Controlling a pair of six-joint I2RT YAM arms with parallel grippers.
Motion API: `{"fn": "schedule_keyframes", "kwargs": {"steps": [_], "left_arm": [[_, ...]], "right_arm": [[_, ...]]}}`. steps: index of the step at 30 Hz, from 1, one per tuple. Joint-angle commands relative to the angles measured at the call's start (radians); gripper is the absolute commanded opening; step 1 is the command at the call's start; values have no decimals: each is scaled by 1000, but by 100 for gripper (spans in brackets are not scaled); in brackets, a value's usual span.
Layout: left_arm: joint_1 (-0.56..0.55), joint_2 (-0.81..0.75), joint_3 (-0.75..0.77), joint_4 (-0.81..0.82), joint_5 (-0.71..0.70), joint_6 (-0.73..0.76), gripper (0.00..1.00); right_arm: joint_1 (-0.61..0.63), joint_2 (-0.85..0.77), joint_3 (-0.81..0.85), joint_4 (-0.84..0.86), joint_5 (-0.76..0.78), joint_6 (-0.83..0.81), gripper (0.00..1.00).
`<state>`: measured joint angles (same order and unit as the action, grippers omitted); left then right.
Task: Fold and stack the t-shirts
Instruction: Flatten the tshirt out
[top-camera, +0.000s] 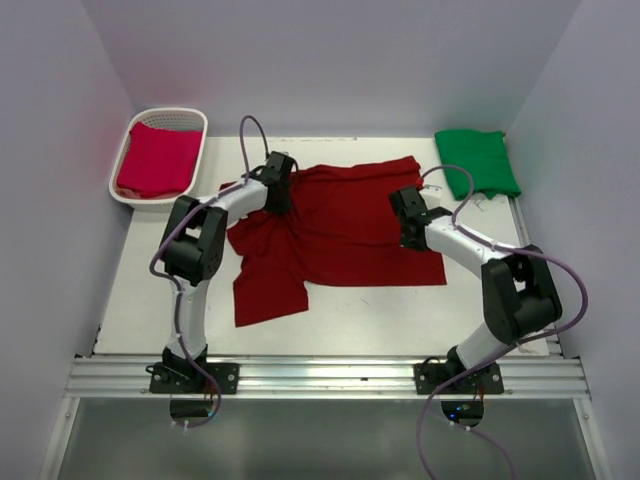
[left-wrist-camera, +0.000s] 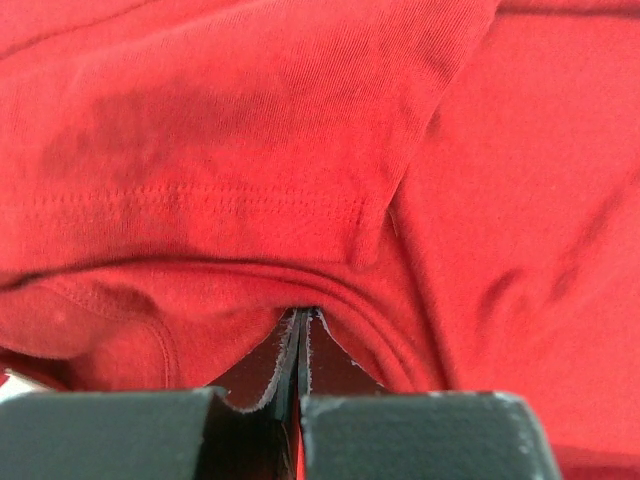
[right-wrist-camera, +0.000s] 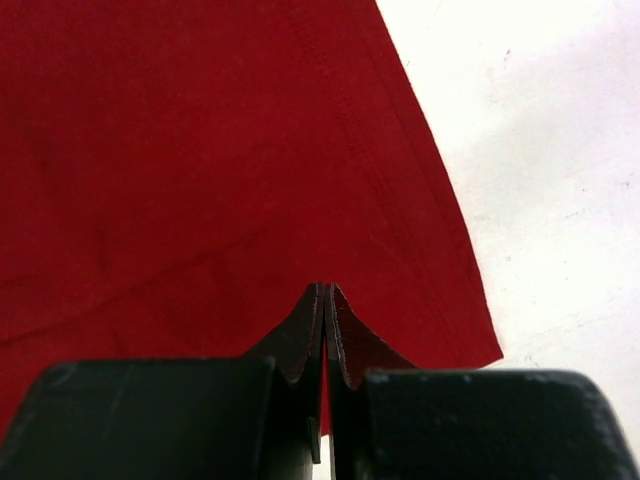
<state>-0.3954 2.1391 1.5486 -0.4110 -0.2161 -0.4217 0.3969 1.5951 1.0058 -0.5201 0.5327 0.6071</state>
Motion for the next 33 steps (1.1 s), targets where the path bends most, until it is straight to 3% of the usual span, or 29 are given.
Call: {"fn": "schedule_keyframes", "kwargs": {"steps": [1,6,10,13,18,28,33], "left_arm": [[-14,-40,-60,-104,11,15,0],[-30,-332,-347,-118,-32,-38,0],[-31,-505,-465,-135,-29,-66,0],[-33,-548,-490,-132,-71,-80,0],[-31,-496,-384,-103,-124,-58,0],[64,-136,-167,-42,-193,-86,0],[89,-51,-101,-39,-213,-81,0]], "right_arm": [[-16,11,33,49,-7,13,0],[-55,74,76,83,-26,5,0],[-82,158,171,75,-63,-10,0],[-90,216,247,62,-73,-26,0],[-89,267,330,71,-108,-70,0],[-109,426,479,92,-190,-142,0],[-127,511,545,92,-204,-171,0]]}}
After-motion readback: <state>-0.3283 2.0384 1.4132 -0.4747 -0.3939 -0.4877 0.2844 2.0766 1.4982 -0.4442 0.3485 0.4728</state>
